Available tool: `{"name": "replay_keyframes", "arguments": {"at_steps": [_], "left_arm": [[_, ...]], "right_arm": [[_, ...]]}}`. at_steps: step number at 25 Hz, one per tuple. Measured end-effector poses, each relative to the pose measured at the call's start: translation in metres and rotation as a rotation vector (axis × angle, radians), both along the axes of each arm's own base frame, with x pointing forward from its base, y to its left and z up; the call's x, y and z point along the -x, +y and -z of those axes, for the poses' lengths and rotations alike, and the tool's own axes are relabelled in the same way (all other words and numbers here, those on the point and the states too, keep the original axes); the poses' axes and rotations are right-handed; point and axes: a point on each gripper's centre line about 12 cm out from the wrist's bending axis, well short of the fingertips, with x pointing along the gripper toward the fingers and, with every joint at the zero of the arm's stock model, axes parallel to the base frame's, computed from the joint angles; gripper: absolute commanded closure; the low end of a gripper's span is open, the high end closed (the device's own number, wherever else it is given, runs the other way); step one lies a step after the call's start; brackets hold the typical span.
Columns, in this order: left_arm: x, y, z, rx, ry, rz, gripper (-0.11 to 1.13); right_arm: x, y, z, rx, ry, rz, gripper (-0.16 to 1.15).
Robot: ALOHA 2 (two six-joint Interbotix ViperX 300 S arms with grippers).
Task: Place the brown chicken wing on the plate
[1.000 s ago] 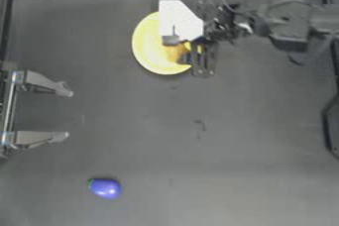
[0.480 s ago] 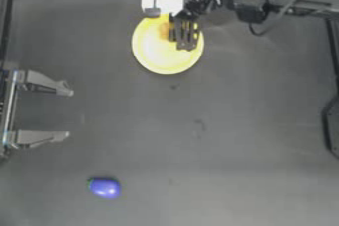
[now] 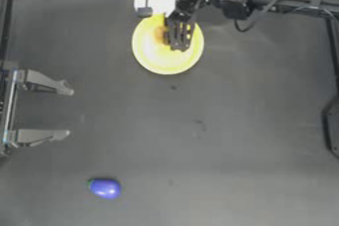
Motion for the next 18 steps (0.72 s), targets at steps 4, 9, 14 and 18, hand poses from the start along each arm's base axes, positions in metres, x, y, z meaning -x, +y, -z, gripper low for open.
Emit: {"name": "replay_keyframes", "arguments": {"at_steps": [4,9,14,18], "left_arm": [[-0.001,0.000,0.001,0.000,0.005,-0.002,-0.01],[-0.002,0.000,0.002,0.000,0.011,-0.002,-0.01],[-0.002,0.000,0.002,0.000,0.012,-0.002,-0.01],[-0.002,0.000,0.003,0.000,0.014,-0.002,-0.01]], "right_arm": [[-0.002,0.001,0.005,-0.006,0.007,-0.010,0.80],[-0.005,-0.002,0.010,-0.007,0.019,-0.022,0.76],[-0.011,-0.004,0.013,-0.024,0.044,-0.033,0.65],[-0.014,-0.004,0.012,-0.050,0.071,-0.045,0.40]]}}
